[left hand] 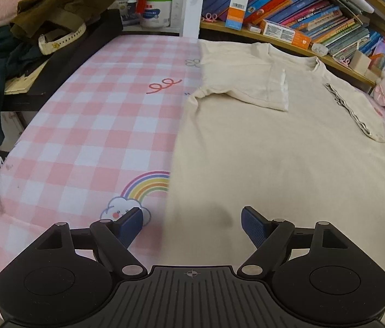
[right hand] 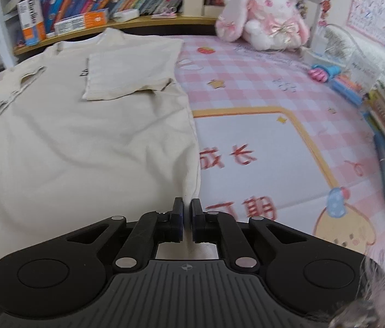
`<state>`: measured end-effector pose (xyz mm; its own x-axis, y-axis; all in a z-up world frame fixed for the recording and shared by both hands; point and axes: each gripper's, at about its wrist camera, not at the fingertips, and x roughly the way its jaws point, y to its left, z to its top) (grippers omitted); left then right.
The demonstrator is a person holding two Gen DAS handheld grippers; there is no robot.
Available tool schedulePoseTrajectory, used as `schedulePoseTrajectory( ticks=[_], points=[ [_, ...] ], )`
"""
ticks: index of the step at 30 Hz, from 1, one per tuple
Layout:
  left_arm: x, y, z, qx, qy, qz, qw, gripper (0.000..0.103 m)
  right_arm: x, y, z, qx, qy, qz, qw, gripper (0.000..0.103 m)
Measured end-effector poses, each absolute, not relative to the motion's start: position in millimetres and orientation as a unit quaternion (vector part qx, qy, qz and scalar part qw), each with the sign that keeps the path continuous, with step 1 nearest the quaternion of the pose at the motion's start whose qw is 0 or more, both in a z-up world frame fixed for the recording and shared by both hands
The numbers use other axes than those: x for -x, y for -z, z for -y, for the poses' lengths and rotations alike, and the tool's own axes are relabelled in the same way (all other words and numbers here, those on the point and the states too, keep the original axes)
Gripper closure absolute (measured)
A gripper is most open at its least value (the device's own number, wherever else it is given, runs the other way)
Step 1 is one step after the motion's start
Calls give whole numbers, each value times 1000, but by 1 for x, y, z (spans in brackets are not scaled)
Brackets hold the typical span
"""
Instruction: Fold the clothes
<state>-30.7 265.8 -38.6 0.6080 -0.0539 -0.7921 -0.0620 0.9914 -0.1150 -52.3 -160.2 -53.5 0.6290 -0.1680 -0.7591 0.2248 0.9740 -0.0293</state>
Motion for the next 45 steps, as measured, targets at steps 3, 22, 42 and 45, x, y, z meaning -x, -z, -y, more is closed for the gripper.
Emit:
schedulePoseTrajectory(
  ticks=[3, 22, 42, 45],
  points=[
    [36, 38, -264, 70, -1, -442, 894, 22, 51, 53, 170, -36, 66, -434, 898, 98],
    [106, 29, -242, 77, -33, -433, 897, 22, 138, 43, 177, -82, 15, -417, 905, 64],
    [182, 34, -266, 104, -66, -447, 886, 22, 223, 47, 210, -122, 18, -436, 892, 56],
    [184, 39, -277, 117, -59, -455, 881, 21, 222, 51, 220, -144, 23, -441, 886, 56]
  ],
)
